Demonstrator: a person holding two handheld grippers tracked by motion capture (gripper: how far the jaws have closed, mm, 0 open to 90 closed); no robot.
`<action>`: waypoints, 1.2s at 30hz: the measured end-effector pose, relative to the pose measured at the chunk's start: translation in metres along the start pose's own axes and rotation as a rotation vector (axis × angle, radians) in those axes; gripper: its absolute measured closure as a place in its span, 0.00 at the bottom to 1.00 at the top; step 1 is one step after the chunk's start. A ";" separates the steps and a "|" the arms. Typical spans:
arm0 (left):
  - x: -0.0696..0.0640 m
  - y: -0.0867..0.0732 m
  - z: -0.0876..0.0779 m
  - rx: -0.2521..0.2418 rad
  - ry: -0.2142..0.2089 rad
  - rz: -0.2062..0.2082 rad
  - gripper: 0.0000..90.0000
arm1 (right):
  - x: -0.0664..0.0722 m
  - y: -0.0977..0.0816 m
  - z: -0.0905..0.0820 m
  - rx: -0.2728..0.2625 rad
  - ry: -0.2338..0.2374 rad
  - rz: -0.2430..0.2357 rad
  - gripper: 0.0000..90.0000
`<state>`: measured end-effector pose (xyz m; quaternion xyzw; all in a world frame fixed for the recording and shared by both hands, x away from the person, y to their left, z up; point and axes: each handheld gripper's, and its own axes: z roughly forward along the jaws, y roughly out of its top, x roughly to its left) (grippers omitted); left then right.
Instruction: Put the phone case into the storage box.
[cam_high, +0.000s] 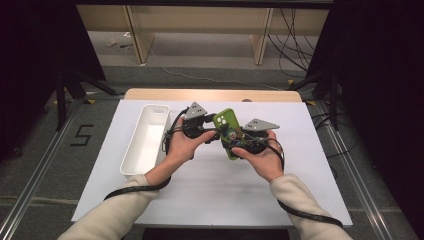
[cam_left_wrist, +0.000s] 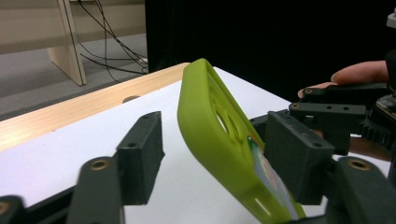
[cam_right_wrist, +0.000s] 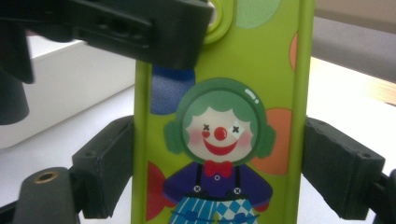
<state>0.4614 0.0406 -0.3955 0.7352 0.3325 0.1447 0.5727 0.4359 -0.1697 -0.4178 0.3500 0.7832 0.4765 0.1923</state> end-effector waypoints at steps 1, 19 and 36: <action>0.000 0.000 0.001 -0.001 -0.004 -0.008 0.47 | 0.000 0.000 0.000 0.001 0.000 -0.001 0.19; 0.001 -0.006 0.009 0.003 -0.104 -0.120 0.83 | 0.004 -0.001 0.002 0.003 -0.018 -0.045 0.19; -0.008 -0.005 0.010 0.006 -0.169 -0.104 0.92 | 0.002 -0.001 0.002 0.011 -0.021 -0.092 0.16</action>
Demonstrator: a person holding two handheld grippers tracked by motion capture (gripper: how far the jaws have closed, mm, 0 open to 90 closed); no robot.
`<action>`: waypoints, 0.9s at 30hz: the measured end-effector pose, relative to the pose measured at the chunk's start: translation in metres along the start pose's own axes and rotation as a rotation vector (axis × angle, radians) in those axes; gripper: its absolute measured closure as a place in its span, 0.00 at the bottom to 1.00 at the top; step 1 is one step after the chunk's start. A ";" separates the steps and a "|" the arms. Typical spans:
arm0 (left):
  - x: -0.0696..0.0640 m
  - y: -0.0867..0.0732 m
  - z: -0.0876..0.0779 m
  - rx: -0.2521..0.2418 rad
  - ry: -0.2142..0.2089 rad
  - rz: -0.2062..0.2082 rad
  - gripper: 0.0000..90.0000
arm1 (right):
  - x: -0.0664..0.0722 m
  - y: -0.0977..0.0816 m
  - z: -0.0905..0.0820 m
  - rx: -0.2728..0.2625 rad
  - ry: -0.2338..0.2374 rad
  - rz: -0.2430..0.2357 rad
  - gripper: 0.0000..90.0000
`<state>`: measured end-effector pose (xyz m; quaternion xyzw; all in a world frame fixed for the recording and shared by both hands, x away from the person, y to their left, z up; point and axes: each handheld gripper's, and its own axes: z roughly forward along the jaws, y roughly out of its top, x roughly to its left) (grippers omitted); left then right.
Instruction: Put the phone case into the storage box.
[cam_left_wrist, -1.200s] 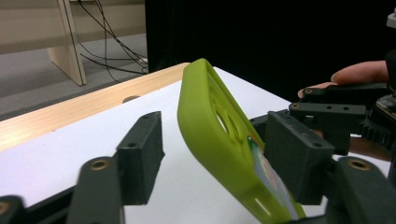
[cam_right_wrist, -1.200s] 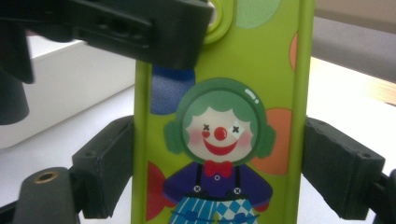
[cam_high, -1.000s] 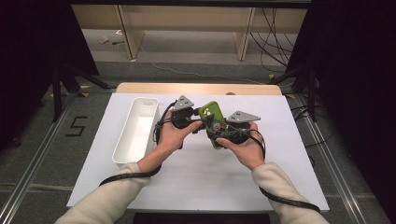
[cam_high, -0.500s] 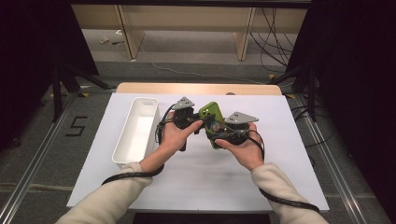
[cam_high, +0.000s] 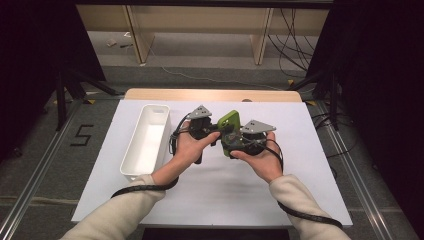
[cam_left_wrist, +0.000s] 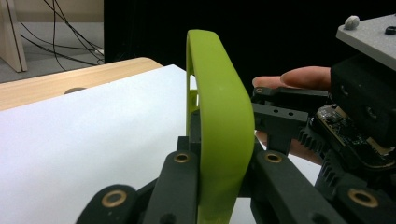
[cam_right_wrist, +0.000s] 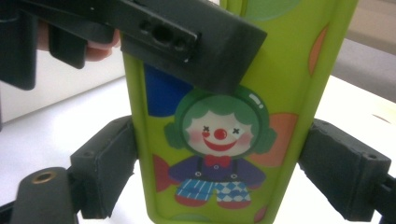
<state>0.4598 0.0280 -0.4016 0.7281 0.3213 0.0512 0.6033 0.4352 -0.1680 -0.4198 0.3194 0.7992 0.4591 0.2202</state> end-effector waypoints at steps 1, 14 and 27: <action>0.000 0.000 -0.001 0.000 0.002 0.003 0.92 | -0.001 0.000 -0.001 0.002 0.009 -0.007 0.15; 0.006 0.007 -0.010 -0.004 0.000 0.049 0.92 | -0.010 -0.004 -0.010 0.008 0.056 -0.007 0.10; 0.004 0.009 -0.008 0.022 -0.046 0.098 0.92 | -0.017 -0.013 -0.014 0.018 0.076 0.001 0.10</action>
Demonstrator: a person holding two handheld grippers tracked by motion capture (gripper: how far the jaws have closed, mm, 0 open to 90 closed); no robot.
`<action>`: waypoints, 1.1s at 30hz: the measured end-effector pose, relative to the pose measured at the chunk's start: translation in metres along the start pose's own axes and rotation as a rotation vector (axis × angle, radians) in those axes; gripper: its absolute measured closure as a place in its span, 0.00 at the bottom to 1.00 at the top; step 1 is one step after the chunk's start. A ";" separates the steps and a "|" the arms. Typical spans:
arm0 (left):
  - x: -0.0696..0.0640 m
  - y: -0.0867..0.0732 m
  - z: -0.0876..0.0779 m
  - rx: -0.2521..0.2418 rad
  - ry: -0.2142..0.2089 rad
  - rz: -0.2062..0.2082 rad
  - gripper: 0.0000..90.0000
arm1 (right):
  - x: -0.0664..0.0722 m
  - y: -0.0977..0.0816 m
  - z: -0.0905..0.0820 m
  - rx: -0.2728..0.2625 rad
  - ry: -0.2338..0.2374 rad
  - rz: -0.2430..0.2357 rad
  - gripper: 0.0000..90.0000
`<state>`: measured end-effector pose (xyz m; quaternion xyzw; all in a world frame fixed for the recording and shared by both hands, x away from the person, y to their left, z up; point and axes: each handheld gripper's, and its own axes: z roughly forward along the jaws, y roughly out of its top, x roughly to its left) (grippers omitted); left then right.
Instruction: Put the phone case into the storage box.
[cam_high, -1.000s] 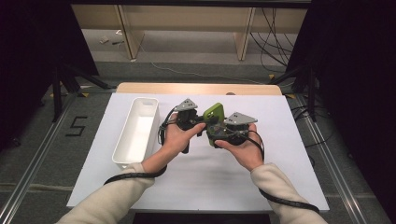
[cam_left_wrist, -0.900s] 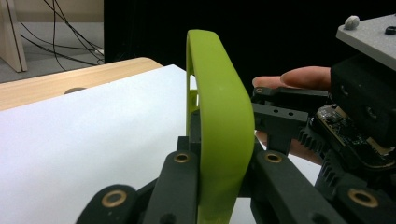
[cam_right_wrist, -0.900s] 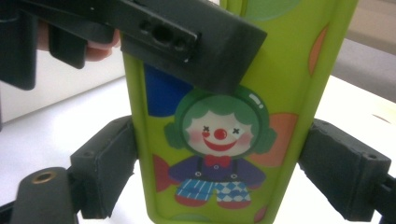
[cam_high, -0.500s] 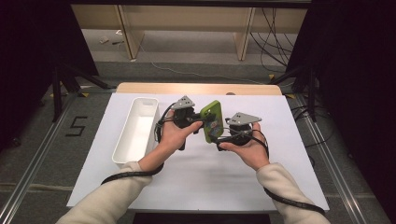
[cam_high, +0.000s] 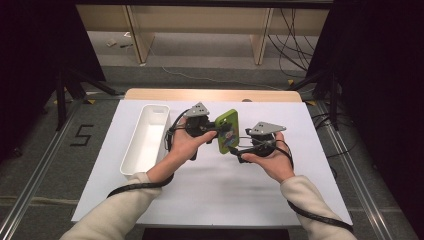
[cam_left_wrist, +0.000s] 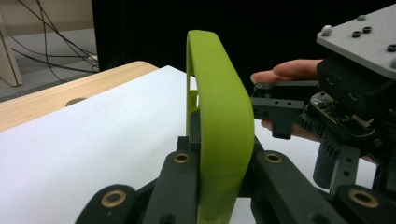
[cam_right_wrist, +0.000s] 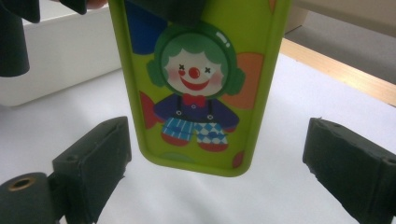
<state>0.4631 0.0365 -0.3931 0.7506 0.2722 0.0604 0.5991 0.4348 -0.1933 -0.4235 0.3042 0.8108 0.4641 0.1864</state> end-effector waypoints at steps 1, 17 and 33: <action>0.000 0.000 0.000 0.001 -0.006 0.004 0.92 | 0.000 0.000 0.000 0.001 -0.001 0.002 0.10; -0.005 0.004 0.004 0.022 -0.091 0.102 0.92 | -0.001 -0.002 0.002 -0.003 0.035 -0.005 0.11; -0.010 0.007 0.010 0.032 -0.146 0.150 0.92 | -0.001 -0.004 0.004 -0.004 0.069 -0.010 0.17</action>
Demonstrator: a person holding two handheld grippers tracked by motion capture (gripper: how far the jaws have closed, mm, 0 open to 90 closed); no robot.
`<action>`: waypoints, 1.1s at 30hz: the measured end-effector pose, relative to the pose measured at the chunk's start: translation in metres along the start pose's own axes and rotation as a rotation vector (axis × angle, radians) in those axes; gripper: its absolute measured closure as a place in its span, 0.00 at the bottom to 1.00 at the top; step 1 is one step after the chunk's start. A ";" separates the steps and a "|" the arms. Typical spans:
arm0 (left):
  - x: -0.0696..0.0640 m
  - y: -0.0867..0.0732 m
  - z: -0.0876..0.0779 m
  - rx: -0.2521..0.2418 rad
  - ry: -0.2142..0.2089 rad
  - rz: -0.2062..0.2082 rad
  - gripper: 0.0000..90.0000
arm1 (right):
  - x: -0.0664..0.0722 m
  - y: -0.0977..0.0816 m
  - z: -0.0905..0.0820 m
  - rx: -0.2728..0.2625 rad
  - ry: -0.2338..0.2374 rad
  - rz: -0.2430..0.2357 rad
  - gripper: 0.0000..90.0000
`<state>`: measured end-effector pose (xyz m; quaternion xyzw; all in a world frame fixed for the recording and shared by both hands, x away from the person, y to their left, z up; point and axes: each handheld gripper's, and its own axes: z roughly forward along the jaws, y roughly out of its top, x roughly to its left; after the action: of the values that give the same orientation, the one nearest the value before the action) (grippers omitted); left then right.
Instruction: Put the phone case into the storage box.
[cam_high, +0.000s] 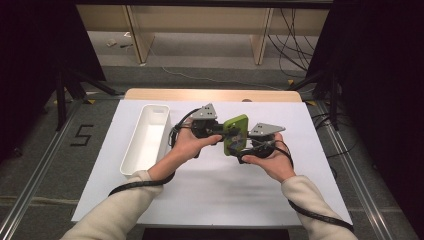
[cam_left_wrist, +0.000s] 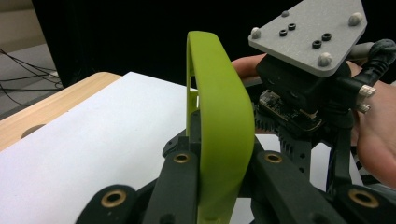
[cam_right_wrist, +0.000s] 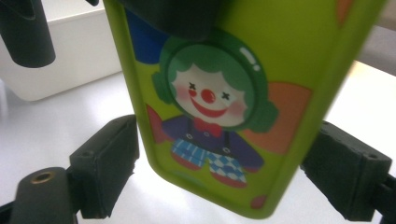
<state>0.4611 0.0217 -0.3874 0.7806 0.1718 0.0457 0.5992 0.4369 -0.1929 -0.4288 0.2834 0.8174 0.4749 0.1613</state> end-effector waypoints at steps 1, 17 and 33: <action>0.000 0.000 0.000 -0.001 -0.002 0.001 0.92 | 0.000 0.000 0.000 0.001 0.004 -0.001 0.17; -0.002 0.002 0.002 -0.013 -0.009 0.024 0.92 | -0.002 -0.003 0.002 0.002 0.047 -0.022 0.25; 0.001 0.000 0.001 -0.036 0.009 0.045 0.90 | -0.011 -0.009 0.000 0.025 0.115 0.009 0.59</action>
<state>0.4622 0.0215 -0.3874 0.7732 0.1560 0.0658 0.6112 0.4428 -0.2033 -0.4368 0.2615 0.8298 0.4809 0.1084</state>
